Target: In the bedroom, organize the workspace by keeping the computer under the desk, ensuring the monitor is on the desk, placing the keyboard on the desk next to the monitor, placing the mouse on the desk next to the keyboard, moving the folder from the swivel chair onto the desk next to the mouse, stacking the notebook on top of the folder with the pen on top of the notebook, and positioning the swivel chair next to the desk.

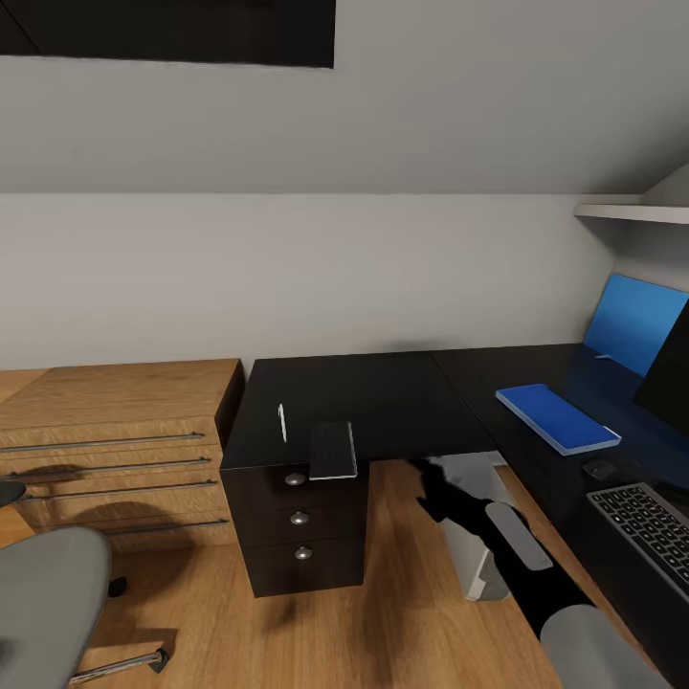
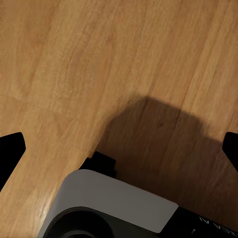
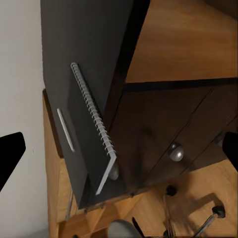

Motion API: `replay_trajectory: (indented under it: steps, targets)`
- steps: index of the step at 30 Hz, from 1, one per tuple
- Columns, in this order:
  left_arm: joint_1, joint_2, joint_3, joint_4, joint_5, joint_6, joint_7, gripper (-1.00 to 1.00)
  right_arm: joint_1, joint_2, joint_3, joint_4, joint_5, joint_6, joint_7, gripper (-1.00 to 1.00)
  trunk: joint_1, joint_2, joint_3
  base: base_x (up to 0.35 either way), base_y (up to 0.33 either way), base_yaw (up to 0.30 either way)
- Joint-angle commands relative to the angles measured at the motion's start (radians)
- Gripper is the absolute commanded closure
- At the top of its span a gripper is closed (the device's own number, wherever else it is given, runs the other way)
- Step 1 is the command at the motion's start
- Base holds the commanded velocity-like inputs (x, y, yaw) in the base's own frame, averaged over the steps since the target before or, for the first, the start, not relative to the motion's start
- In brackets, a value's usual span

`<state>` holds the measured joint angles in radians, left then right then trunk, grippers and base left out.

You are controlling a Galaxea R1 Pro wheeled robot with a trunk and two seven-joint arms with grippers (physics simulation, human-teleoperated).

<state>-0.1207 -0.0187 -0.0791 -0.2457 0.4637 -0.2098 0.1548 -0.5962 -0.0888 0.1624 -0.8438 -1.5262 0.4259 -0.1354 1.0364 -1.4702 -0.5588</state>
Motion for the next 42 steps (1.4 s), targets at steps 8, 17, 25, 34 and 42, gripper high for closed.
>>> replay_trajectory:
  steps: [8,17,25,34,42]
  targets:
    - [0.000,0.001,-0.007,-0.004,0.009,-0.003,0.011,-1.00,-0.001,0.037,0.000,0.022,0.092,-0.013,-0.009,-1.00,0.000,-0.001,-0.001,0.000,0.000,0.000]
    - [0.000,0.000,-0.006,-0.093,0.013,0.015,0.010,-1.00,-0.001,0.060,0.001,0.028,0.139,-0.052,-0.009,-1.00,0.000,-0.001,-0.001,0.000,0.000,0.000]
    - [0.000,0.022,0.094,-0.562,0.023,0.616,0.021,-1.00,-0.001,0.095,0.000,0.029,0.156,-0.059,-0.007,-1.00,0.019,-0.036,-0.017,0.000,0.000,0.000]
    - [0.000,0.024,0.167,-0.751,0.025,0.838,0.016,-1.00,-0.001,0.092,-0.008,0.024,0.158,-0.064,-0.005,-1.00,0.054,-0.099,-0.045,0.000,0.000,0.000]
    - [0.000,0.025,0.172,-0.683,0.019,0.817,0.013,-1.00,-0.001,0.092,0.001,0.022,0.163,-0.063,0.001,-1.00,0.084,-0.155,-0.070,0.000,0.000,0.000]
